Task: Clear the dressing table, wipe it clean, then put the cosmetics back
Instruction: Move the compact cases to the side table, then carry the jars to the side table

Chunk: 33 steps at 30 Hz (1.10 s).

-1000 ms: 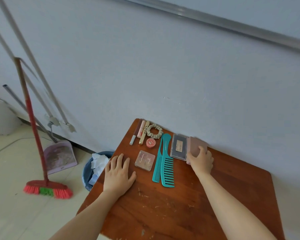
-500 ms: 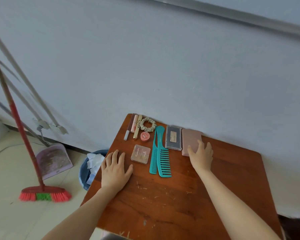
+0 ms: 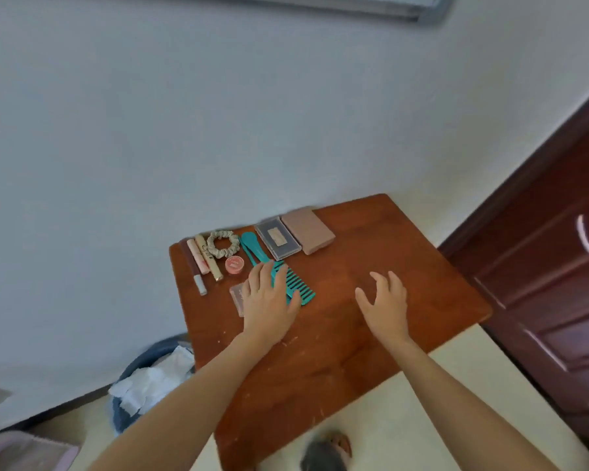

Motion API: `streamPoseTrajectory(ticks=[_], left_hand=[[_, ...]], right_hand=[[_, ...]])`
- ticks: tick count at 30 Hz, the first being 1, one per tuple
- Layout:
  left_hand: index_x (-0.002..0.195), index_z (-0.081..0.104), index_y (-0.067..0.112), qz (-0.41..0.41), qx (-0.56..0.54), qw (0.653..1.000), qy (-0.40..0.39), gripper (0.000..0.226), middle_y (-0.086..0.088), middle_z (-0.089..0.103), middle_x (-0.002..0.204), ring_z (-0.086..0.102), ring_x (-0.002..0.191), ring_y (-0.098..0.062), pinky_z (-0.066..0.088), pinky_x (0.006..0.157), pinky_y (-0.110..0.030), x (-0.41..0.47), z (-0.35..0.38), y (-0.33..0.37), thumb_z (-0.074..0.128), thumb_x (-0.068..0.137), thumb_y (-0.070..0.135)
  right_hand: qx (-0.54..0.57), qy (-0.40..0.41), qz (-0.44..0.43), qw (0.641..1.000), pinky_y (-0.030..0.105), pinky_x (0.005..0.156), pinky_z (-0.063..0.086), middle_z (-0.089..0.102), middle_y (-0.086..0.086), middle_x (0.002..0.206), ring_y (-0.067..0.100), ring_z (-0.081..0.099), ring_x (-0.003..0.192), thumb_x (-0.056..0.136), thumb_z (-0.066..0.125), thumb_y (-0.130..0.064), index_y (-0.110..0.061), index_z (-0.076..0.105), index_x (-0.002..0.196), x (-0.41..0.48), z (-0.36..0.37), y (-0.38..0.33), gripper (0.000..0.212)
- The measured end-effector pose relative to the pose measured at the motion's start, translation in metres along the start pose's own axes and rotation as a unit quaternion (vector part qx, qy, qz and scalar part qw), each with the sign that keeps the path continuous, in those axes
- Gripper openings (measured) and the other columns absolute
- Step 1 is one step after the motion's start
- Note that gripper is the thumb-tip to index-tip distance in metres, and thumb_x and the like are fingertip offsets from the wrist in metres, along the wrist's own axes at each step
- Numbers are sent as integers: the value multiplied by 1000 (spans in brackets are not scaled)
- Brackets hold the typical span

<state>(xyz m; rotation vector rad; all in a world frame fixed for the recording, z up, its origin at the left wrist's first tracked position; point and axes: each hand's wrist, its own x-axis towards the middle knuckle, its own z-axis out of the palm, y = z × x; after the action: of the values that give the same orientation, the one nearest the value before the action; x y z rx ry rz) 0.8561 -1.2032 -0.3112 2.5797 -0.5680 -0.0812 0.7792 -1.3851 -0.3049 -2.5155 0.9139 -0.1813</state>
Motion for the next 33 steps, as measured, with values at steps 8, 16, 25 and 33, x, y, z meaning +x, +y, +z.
streamPoseTrajectory(ticks=[8, 16, 25, 33], left_hand=[[141, 28, 20, 257, -17, 956, -138, 50, -4, 18, 153, 7, 142, -24, 8, 116, -41, -54, 30, 107, 30, 96, 42], [106, 64, 3, 472, -6, 856, -210, 57, -19, 64, 107, 61, 101, -40, 50, 80, -50, -203, 60, 207, 34, 75, 39], [121, 54, 2, 562, -100, 790, -226, 52, -17, 51, 129, 37, 125, -38, 32, 97, -47, -414, 47, 270, 42, 82, 33], [111, 60, 3, 642, -178, 717, -206, 64, -15, 60, 114, 48, 112, -40, 41, 85, -47, -519, 29, 317, 28, 75, 45]], right_hand=[[-35, 123, 151, 980, 41, 107, 26, 38, 16, 141, 30, 29, 132, 90, 52, -33, -11, 41, 133, -134, -65, 97, 50], [-50, 253, 300, 918, 46, 92, 40, 58, 15, 118, 37, 47, 116, 81, 50, -43, -5, 54, 122, -352, -109, 174, 55], [-107, 341, 401, 844, 47, 90, 40, 60, 18, 113, 40, 48, 115, 76, 71, -23, -1, 58, 116, -601, -157, 214, 48], [-165, 402, 420, 797, 47, 93, 36, 55, 18, 122, 38, 42, 121, 79, 69, -24, -4, 56, 121, -700, -201, 230, 49]])
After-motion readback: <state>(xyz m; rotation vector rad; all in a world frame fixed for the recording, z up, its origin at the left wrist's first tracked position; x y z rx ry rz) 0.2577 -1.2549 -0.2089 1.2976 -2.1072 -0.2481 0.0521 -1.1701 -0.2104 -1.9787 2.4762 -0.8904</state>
